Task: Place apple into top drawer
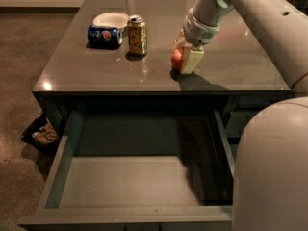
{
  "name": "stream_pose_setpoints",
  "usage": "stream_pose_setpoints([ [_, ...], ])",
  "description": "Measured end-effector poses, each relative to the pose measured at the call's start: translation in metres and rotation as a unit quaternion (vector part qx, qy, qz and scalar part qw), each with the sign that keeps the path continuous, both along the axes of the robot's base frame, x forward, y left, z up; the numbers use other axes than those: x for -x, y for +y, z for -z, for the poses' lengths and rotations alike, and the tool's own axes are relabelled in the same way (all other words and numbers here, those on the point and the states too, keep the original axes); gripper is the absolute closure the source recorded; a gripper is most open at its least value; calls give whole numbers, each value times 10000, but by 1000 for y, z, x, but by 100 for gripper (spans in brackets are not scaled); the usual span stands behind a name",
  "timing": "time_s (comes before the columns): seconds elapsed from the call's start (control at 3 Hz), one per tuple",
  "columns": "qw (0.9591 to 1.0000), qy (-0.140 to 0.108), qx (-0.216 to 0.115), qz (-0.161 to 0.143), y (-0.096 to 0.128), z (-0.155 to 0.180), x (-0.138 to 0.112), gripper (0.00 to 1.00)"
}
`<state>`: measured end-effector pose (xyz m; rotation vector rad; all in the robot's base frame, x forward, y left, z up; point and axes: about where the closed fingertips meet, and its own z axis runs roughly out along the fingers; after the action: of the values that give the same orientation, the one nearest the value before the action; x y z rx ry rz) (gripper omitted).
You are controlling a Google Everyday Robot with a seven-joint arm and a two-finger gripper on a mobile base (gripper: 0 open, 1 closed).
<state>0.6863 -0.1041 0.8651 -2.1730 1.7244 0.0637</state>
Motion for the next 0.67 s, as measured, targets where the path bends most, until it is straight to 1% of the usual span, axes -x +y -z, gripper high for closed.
stream_pose_setpoints([
  [0.33,9997,-190,-132,-93,-3,-33,7,100],
  [0.67,9983,-463,-334,-75,-19,-82,30,100],
])
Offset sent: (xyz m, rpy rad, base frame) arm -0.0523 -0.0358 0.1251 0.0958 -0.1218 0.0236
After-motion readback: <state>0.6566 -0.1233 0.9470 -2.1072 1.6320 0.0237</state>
